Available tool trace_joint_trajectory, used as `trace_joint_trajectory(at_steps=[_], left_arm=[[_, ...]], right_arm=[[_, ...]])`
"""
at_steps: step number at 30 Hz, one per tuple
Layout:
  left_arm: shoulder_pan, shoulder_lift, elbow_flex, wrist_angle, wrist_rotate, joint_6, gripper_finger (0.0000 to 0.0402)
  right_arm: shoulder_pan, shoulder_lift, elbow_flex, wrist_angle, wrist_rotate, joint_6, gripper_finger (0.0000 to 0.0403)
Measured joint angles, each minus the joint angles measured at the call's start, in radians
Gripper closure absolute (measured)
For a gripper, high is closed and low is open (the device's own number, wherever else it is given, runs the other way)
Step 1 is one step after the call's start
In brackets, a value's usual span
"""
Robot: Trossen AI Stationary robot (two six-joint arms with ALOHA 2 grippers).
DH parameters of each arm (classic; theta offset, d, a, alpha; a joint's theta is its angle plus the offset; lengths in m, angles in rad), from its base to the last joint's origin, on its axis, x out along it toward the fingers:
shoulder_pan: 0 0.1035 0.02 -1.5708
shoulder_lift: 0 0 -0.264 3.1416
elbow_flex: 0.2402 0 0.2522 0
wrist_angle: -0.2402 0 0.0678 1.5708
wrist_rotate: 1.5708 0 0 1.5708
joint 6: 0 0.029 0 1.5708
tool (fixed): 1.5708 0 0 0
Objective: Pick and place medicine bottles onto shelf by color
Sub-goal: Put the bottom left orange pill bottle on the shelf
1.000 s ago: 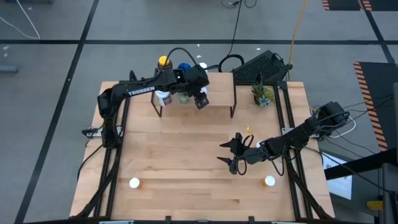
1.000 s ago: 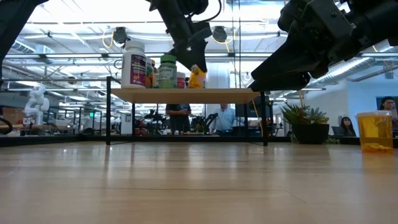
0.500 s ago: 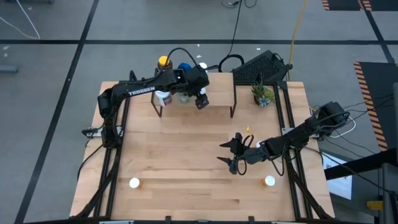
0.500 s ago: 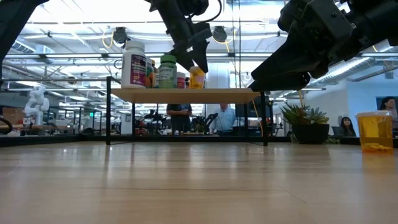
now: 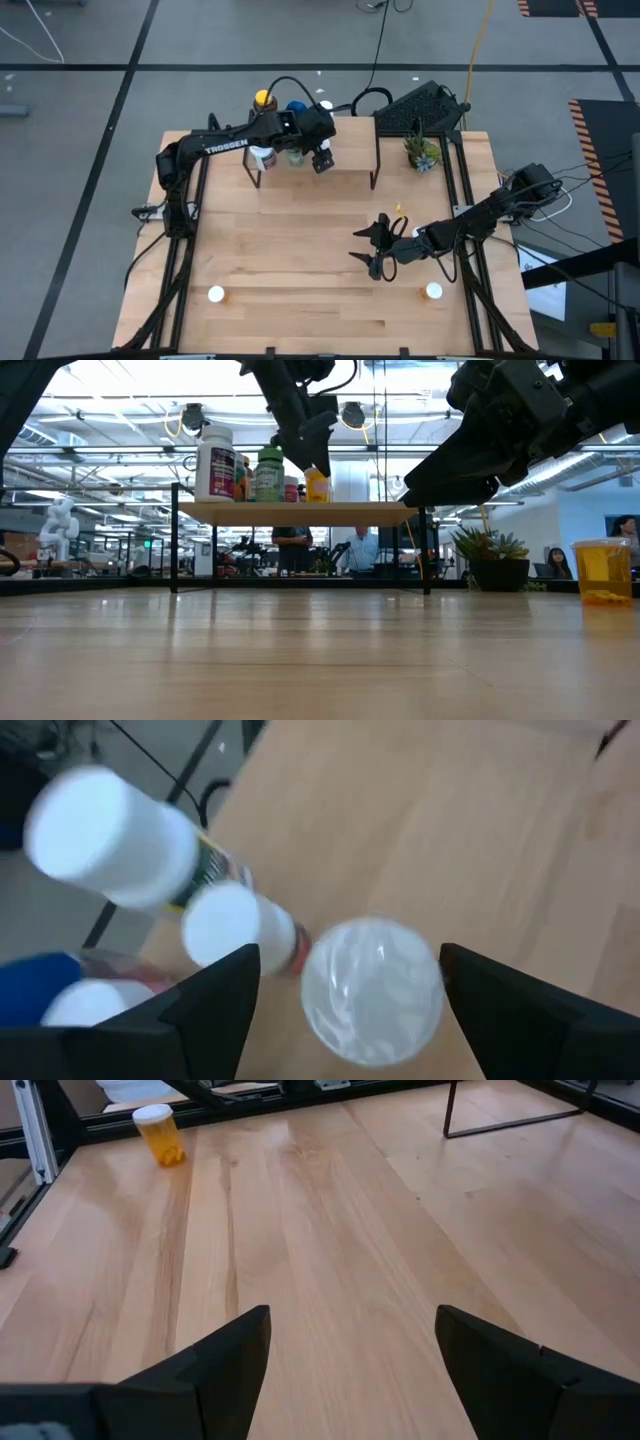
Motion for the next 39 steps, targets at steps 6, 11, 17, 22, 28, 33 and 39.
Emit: trace_joint_trajectory(at_steps=[6, 11, 17, 22, 28, 33, 39], left_arm=[[-0.020, -0.071, 0.000, 0.019, -0.004, -0.004, 0.0089], [-0.071, -0.171, 0.000, -0.021, -0.047, -0.030, 0.0089], [-0.210, -0.316, 0.002, -0.185, -0.129, -0.131, 0.0089], [-0.396, -0.390, 0.002, -0.522, -0.175, -0.398, 0.0089], [-0.701, -0.406, -0.040, -0.693, -0.212, -0.803, 0.0089], [-0.923, -0.414, -0.176, -0.667, -0.238, -1.072, 0.0089], [-1.096, -0.412, -0.424, -0.590, -0.117, -1.366, 0.0089]], right_arm=[[-0.007, 0.000, -0.001, 0.013, 0.024, -0.033, 0.0126], [-0.014, 0.000, -0.001, 0.110, 0.022, -0.121, 0.0126], [-0.013, 0.000, -0.001, 0.206, -0.010, -0.198, 0.0126], [-0.013, 0.000, 0.000, 0.230, -0.009, -0.246, 0.0126], [-0.041, 0.000, 0.000, 0.255, -0.008, -0.306, 0.0126], [-0.085, 0.000, 0.000, 0.286, -0.008, -0.372, 0.0126], [-0.134, 0.000, 0.000, 0.319, -0.018, -0.388, 0.0126]])
